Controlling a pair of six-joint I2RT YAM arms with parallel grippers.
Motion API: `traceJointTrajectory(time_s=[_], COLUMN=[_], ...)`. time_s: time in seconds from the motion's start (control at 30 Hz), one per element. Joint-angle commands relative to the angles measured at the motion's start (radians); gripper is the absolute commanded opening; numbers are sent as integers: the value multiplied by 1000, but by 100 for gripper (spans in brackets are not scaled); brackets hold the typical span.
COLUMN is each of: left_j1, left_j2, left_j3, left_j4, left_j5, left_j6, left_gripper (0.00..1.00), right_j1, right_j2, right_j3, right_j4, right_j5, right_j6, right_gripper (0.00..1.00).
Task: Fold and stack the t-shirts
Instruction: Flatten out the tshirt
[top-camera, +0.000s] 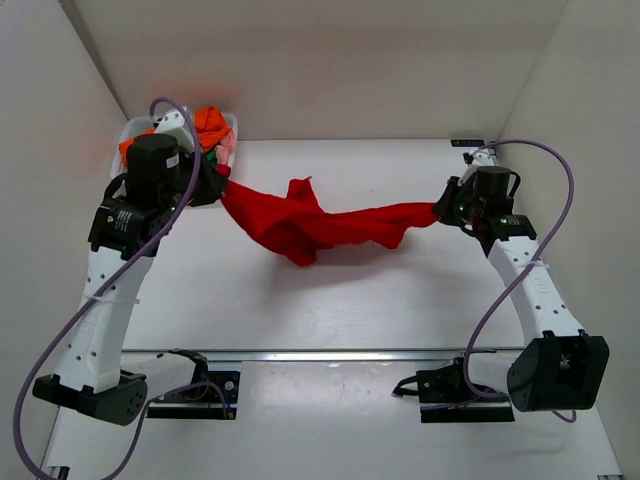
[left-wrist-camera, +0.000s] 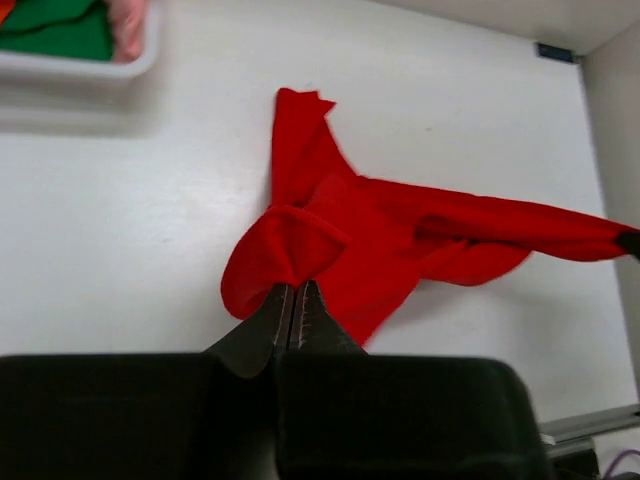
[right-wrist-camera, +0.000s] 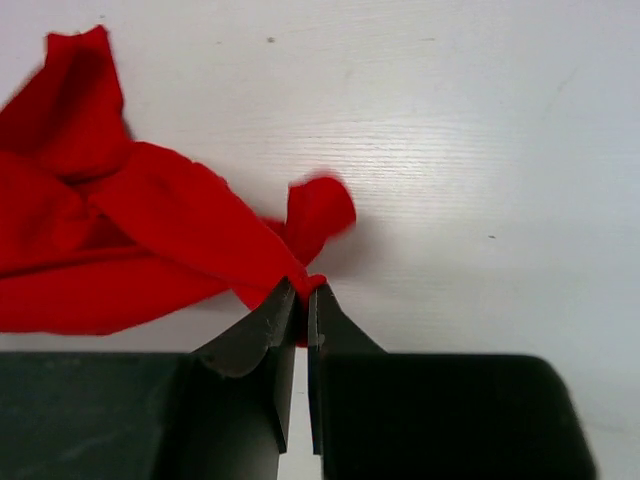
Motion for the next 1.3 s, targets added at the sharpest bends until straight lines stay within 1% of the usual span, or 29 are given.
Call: traceJointTrajectory(time_s=[0.0, 0.07, 0.13, 0.23, 0.27, 0.33, 0.37, 0.47, 0.53, 0.57, 0.6, 0.63, 0.67, 0.7, 0.73, 0.77, 0.83, 0.87, 0.9, 0.97, 1.0, 1.07, 1.13, 1.27], left_j1=[54, 27, 16, 48, 53, 63, 57, 62, 59, 60, 56, 54, 57, 63, 62, 63, 65, 63, 60, 51, 48, 43, 39, 50], left_j2=[-19, -42, -74, -138, -152, -155, -148, -132, -138, -135, -143, -145, -154, -158, -165, -169, -178, -184, -186, -188, -192, -198, -203, -229], left_j3=[-54, -71, -111, -171, -166, -137, -128, -123, -173, -189, -222, -247, -259, -285, -304, -315, -361, -385, -394, -431, -440, -479, -494, -542], left_j4=[-57, -76, -81, -75, -76, -96, -101, -102, -76, -68, -53, -42, -41, -33, -36, -26, -12, 7, 10, 27, 31, 45, 48, 68], left_j5=[43, 37, 40, 28, -9, -52, -72, -77, -66, -64, -58, -66, -57, -64, -64, -66, -51, -51, -40, -26, -21, -9, -1, 9], left_j6=[37, 43, 39, 52, 54, 63, 69, 77, 74, 72, 65, 65, 65, 66, 74, 72, 65, 65, 66, 59, 51, 48, 46, 39], left_gripper=[0, 0, 0, 0, 0, 0, 0, 0, 0, 0, 0, 0, 0, 0, 0, 0, 0, 0, 0, 0, 0, 0, 0, 0], right_j1=[-36, -36, -63, -86, -95, -106, -112, -128, -146, -152, -155, -149, -143, -131, -122, -88, -18, 39, 88, 143, 168, 196, 236, 296], right_j2=[-4, -4, -7, -30, -24, 37, 52, 152, 279, 319, 395, 466, 494, 529, 524, 504, 365, 288, 257, 139, 120, 57, 16, -16], right_j3=[42, 54, 43, 37, 43, 88, 138, 218, 317, 348, 421, 495, 531, 575, 554, 521, 299, 239, 126, -68, -108, -241, -330, -426], right_j4=[-36, -39, -35, 2, 8, -2, -19, 8, -2, -36, -82, -105, -167, -223, -238, -225, -158, -119, -83, -33, -7, 27, 44, 60], right_j5=[43, 49, 67, 64, 64, 64, 70, 45, 19, 18, 24, 62, 83, 98, 118, 136, 165, 172, 166, 102, 62, 38, 38, 75], right_j6=[-25, -27, -28, -30, -34, -37, -51, -57, -59, -71, -86, -96, -103, -117, -120, -126, -119, -110, -88, -41, -7, 41, 105, 171], right_gripper=[1, 0, 1, 0, 0, 0, 0, 0, 0, 0, 1, 17, 34, 41, 50, 55, 58, 54, 54, 51, 51, 50, 49, 48])
